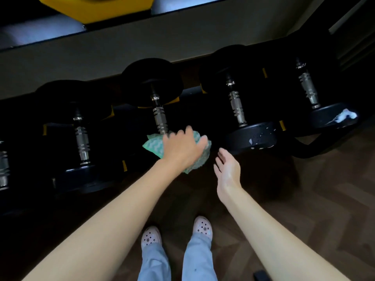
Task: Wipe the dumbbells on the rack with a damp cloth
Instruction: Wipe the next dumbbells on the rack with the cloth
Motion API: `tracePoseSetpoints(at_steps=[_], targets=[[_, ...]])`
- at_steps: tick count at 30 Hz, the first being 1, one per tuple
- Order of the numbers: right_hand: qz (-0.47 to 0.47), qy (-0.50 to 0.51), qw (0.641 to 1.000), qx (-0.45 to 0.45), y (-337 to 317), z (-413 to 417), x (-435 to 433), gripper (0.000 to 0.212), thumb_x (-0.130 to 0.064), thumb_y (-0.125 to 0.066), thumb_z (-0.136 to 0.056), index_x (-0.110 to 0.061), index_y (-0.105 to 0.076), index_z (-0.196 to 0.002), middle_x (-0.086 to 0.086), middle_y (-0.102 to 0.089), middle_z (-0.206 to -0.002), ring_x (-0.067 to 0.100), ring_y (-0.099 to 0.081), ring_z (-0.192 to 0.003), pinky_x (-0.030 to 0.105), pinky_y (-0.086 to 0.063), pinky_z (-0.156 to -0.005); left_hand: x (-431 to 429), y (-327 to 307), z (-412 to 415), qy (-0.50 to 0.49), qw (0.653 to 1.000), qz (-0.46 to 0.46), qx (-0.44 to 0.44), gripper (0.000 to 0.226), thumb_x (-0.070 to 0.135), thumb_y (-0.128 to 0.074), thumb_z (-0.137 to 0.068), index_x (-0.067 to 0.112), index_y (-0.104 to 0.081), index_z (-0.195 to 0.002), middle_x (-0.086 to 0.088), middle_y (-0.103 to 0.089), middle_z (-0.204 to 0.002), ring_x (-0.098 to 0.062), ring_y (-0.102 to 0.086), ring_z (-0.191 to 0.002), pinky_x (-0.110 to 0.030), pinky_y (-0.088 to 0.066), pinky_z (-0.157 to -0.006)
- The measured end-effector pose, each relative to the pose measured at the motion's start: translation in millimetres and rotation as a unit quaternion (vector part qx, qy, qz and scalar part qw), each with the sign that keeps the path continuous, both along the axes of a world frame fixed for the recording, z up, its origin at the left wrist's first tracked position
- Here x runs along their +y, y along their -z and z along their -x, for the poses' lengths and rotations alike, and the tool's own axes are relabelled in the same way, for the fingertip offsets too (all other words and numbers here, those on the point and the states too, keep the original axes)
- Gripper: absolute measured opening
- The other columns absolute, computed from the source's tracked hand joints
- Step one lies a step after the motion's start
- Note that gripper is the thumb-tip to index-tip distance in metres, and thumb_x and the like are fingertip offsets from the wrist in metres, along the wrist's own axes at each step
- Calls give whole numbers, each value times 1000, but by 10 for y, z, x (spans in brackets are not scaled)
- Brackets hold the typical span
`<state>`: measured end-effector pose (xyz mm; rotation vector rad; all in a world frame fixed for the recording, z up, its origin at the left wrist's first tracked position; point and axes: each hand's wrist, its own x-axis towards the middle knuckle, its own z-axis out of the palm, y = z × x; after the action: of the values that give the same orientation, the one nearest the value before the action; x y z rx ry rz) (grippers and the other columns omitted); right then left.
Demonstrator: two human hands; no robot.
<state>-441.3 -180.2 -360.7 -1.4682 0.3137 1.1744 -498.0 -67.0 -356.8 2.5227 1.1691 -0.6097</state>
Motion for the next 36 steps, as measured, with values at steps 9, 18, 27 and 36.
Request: tracePoseSetpoints(at_steps=[9, 18, 27, 36], targets=[[5, -310, 924, -226, 81, 354, 247, 49, -26, -25, -103, -26, -13, -150, -6, -13, -158, 10, -12, -145, 31, -8, -120, 20, 206, 668, 43, 983, -124, -130, 23, 27, -37, -96, 11, -51, -104, -7, -54, -92, -27, -53, -77, -38, -41, -67], [-99, -511, 699, -490, -65, 784, 551, 47, 2, -32, -94, 3, -32, -141, 18, -20, -152, 32, 0, -141, 41, 4, -116, -419, 407, 1236, -351, 860, 178, -325, 52, 19, -28, -102, 7, -10, -149, -13, -13, -156, -23, -16, -144, -40, -15, -119], [-45, -453, 743, -490, 71, 698, 489, 50, -28, -21, -103, -3, -16, -146, 4, -5, -154, 15, -1, -144, 15, 10, -115, -359, 356, 1087, -324, 883, 109, -322, 57, 31, -24, -101, 6, -3, -149, -15, -7, -156, -23, -9, -145, -21, -8, -115], [26, -327, 889, -318, 203, 269, 538, 48, -27, -26, -103, -18, -16, -150, -3, -9, -158, 11, -13, -144, 29, -16, -118, -217, 280, 642, -169, 971, -106, -134, 63, 36, -20, -91, -5, -36, -137, -35, -43, -132, -50, -43, -123, -55, -36, -101]])
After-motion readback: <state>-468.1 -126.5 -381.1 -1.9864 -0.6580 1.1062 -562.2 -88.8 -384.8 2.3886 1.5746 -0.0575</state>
